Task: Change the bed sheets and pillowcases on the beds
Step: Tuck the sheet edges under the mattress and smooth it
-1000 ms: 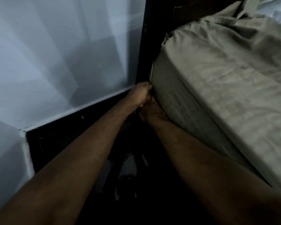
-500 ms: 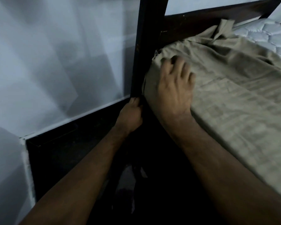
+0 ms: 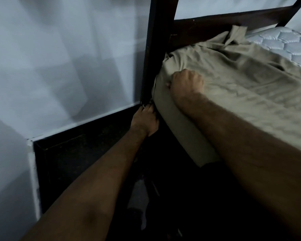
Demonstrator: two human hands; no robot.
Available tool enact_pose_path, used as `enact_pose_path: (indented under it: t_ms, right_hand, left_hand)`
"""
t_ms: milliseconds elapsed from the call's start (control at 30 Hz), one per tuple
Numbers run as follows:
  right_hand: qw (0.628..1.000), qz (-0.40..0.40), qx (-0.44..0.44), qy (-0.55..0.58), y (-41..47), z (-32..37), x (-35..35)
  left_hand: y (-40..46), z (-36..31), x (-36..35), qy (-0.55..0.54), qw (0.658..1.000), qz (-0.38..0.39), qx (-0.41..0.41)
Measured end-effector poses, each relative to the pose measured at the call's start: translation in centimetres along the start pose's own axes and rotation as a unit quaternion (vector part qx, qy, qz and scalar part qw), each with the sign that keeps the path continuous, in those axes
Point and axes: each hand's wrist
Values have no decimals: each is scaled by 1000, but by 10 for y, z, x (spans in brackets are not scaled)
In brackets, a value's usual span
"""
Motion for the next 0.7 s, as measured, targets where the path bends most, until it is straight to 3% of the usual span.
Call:
enact_pose_path:
  t_ms: [167,433,600,700]
  right_hand:
    - [999,2,18,27,-6,-19,27]
    - [997,-29,66,17,8,-38,23]
    - [998,-13,69,6,9,-33,19]
    - [998,0,59,17,5,-28,21]
  left_hand:
    - [5,-2,-3,-30,999,-17,24]
    - [56,-7,-12,-16,995,22,94]
    - [55,10,-16,3,1000,-1,5]
    - [47,37,-3,-180,983,40,18]
Point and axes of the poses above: each hand's wrist, its own y-axis towards the middle knuckle, its own x-axis out of the back of the hand, z = x × y, and after that the axes turned 6 degrees about y, right-handed
